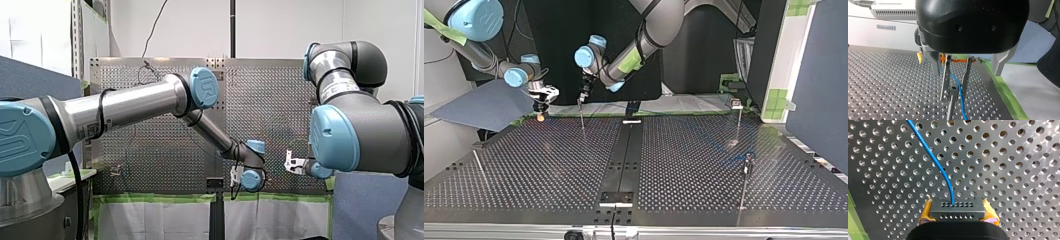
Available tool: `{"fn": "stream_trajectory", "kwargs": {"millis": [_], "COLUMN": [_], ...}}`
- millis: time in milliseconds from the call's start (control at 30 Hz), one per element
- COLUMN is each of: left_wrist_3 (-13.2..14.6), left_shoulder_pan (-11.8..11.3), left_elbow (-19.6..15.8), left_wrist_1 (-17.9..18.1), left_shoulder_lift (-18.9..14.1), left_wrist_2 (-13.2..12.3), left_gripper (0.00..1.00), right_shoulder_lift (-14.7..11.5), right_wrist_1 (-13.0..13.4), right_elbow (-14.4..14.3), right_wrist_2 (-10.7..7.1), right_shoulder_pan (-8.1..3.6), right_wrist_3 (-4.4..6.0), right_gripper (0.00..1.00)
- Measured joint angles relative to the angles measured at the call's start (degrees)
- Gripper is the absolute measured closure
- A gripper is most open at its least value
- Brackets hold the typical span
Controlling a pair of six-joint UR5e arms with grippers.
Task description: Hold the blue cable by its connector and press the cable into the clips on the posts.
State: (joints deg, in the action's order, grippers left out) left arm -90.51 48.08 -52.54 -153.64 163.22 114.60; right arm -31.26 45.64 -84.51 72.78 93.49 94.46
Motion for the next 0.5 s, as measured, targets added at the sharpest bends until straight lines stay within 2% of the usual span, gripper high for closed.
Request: {"fn": "stream_trajectory", "kwargs": {"millis": [333,500], "left_wrist_3": [-0.3,-0.4], "left_shoulder_pan": [0.2,0.2], "left_elbow": [0.1,0.1], "left_wrist_1": [0.1,0.1], "left_shoulder_lift": [0.0,0.0], "left_wrist_2": [0.1,0.1], "left_gripper": [0.0,0.0], "right_shoulder_lift": [0.0,0.0], "right_wrist_1": [0.0,0.0], "right_elbow": [0.0,0.0], "right_wrist_2": [0.0,-0.56], "right_shoulder_pan": [-0.01,0.0], "right_wrist_3": [0.2,0.28], "right_gripper": [1.0,1.0]}}
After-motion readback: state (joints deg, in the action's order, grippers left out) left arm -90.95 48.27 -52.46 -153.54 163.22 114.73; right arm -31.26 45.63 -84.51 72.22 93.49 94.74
